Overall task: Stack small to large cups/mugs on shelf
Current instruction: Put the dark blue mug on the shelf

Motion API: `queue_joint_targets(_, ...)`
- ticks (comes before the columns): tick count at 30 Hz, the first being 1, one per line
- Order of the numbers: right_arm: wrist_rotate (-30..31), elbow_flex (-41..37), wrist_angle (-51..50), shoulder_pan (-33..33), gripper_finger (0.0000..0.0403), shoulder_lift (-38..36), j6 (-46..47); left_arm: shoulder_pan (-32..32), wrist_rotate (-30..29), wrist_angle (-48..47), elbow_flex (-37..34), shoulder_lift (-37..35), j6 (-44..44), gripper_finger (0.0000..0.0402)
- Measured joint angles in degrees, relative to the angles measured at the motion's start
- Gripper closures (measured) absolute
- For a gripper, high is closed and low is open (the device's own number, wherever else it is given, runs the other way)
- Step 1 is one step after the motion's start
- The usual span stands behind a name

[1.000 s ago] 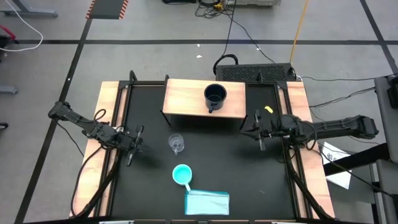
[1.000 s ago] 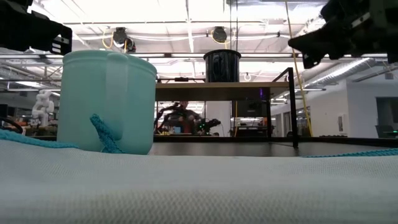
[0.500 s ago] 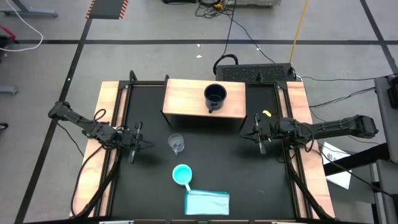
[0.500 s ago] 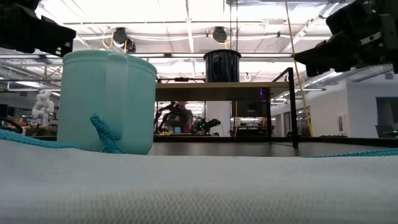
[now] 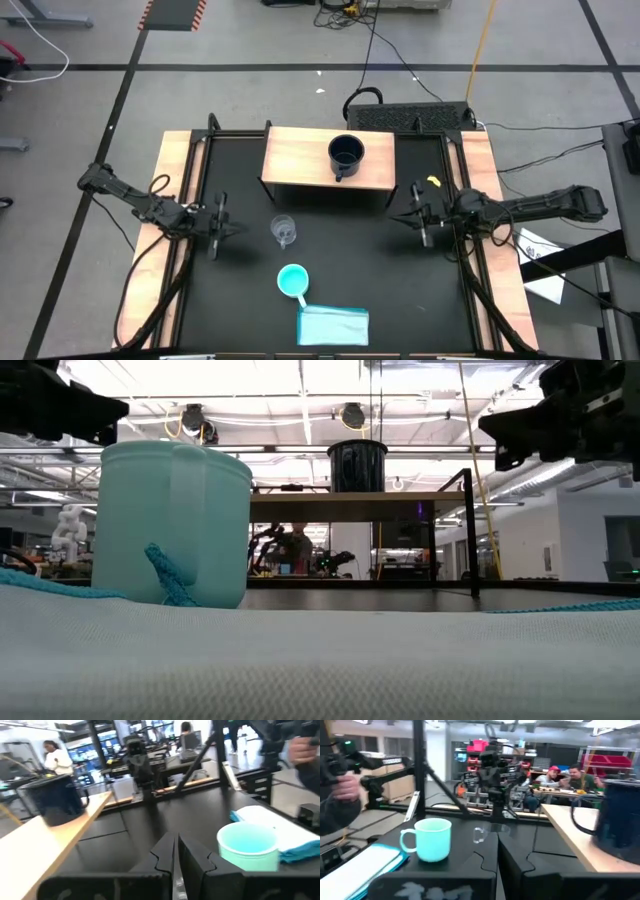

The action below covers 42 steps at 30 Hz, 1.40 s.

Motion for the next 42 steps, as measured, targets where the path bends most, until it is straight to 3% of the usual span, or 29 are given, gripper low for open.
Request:
queue_joint_targets(6,-0.4,-0.1,-0.3,0.0,0.0403,0.1,-2.2,0.0,-10.9,0.0,0.0,0.0,-1.7,0.0373)
queue_joint_targets(14,-0.4,-0.2,-1.3,0.0,0.0403,0.1,-1.2,0.5,-15.0,1.3,0.0,0.0,-3.8,0.0373)
queue_joint_targets(22,-0.4,-0.2,-1.3,0.0,0.0403,0.1,-0.9,6.4,-17.9,9.1,0.0,0.0,-6.6,0.0373)
queue_joint_targets(30,-0.4,-0.2,-1.6,0.0,0.0403,0.1,-0.6,14.8,-7.0,10.1,6.0,3.9,-6.7,0.0373)
queue_joint_targets(36,-0.4,-0.2,-3.1,0.0,0.0403,0.1,-0.6,20.8,0.2,7.0,14.6,12.6,-4.9,0.0373)
queue_joint_targets(42,-0.4,-0.2,-3.3,0.0,0.0403,0.1,-0.6,28.0,12.4,2.8,23.8,22.5,-3.3,0.0373)
